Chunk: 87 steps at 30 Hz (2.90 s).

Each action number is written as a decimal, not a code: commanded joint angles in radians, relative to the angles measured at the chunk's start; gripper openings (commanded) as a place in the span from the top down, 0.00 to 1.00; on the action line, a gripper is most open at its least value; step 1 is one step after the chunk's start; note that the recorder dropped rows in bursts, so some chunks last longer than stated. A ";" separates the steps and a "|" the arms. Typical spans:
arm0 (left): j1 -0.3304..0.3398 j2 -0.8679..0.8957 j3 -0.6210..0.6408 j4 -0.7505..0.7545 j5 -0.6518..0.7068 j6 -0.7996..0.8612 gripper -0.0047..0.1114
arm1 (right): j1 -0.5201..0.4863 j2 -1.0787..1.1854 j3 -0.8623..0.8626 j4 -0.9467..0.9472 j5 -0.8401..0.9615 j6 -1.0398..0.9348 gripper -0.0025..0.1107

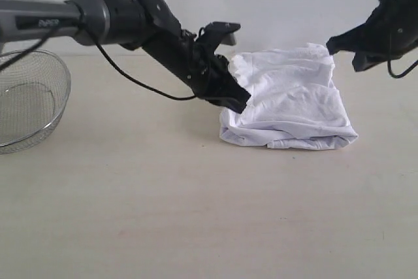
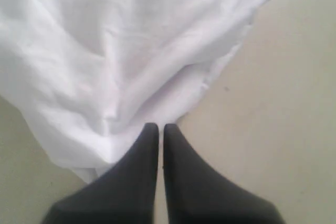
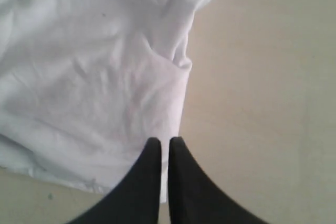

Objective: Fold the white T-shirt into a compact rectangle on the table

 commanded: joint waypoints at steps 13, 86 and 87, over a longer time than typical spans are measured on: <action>0.004 -0.619 0.700 0.008 -0.310 -0.017 0.92 | -0.002 -0.846 0.767 0.430 -0.349 -0.240 0.98; 0.004 -1.357 1.493 -0.289 -0.705 0.053 0.92 | -0.003 -1.780 1.387 0.427 -0.513 -0.317 0.98; 0.004 -1.357 1.493 -0.289 -0.705 0.053 0.92 | -0.003 -1.780 1.387 0.412 -0.491 -0.322 0.98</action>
